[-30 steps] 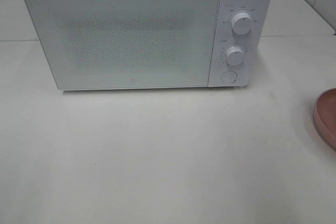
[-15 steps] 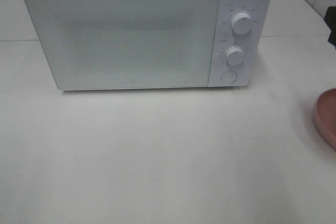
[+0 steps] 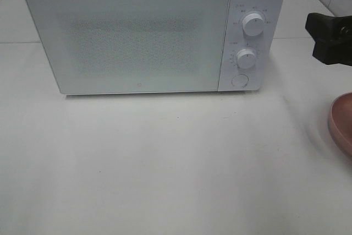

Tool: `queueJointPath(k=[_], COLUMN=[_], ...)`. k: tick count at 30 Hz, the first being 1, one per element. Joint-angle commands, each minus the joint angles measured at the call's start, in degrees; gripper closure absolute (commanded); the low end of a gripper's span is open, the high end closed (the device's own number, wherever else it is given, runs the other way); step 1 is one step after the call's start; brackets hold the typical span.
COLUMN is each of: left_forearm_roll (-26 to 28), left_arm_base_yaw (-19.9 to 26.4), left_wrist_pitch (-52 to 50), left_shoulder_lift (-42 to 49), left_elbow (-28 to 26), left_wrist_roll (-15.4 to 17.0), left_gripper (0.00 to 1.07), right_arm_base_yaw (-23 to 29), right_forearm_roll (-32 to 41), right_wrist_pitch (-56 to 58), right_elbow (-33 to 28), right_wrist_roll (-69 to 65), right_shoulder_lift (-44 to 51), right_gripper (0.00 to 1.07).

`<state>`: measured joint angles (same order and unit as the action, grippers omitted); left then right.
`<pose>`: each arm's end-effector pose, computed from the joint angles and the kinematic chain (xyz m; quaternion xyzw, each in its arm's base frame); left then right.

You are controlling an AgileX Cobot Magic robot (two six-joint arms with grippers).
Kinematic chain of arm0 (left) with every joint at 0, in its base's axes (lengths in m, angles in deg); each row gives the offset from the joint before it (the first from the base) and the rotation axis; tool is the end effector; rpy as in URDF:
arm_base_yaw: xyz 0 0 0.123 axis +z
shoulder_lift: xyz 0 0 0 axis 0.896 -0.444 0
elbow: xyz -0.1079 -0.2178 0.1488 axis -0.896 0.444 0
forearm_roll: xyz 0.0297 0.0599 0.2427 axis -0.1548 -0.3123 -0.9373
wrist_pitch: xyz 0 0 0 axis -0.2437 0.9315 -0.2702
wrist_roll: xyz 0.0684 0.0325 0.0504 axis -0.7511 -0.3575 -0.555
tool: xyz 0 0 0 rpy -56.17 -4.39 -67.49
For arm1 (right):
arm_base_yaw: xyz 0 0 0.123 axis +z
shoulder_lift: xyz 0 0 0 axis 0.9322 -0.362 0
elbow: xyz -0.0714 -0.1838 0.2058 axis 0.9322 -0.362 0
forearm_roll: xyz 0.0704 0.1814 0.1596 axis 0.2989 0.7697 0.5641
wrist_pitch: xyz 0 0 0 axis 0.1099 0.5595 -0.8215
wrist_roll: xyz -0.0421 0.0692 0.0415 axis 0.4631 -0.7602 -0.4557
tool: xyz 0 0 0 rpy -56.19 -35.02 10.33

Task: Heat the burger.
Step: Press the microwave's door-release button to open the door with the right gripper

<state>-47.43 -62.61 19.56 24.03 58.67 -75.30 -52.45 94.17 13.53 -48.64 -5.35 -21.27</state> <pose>-0.0080 -0.0049 0.2815 -0.0137 0.8484 -0.0295 0.5284 0.1923 0.0478 0.2517 -0.0969 0.7261 0.0418 0.6795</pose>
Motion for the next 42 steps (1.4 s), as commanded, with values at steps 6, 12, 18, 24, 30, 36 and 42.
queueJointPath(k=[6, 12, 18, 24, 30, 36, 42], left_forearm_roll=[0.34, 0.34, 0.34, 0.34, 0.34, 0.34, 0.34], left_arm_base_yaw=[-0.17, -0.17, -0.06, -0.06, -0.06, -0.06, -0.06], left_wrist_pitch=[0.17, 0.17, 0.17, 0.17, 0.17, 0.17, 0.17], left_shoulder_lift=[1.32, 1.32, 1.32, 1.32, 1.32, 1.32, 1.32], left_elbow=[0.00, 0.00, 0.00, 0.00, 0.00, 0.00, 0.00], left_wrist_roll=[0.00, -0.06, -0.06, -0.06, -0.06, -0.06, -0.06], left_gripper=[0.06, 0.06, 0.06, 0.06, 0.06, 0.06, 0.06], right_arm_base_yaw=[4.58, 4.76, 4.76, 4.76, 4.76, 8.82, 15.07], right_forearm_roll=[7.96, 9.85, 9.85, 9.68, 9.68, 14.32, 21.77], right_wrist_pitch=[-0.97, -1.43, -4.53, -11.23, -14.78, -20.57, -27.79], right_elbow=[-0.06, -0.06, -0.06, -0.06, -0.06, -0.06, -0.06], right_wrist_roll=[6.42, 7.33, 6.88, 3.27, -0.74, 0.06, 2.01], right_shoulder_lift=[0.06, -2.41, -8.77, -16.90, -22.17, -27.67, -32.26], right_gripper=[0.31, 0.31, 0.31, 0.31, 0.31, 0.31, 0.31])
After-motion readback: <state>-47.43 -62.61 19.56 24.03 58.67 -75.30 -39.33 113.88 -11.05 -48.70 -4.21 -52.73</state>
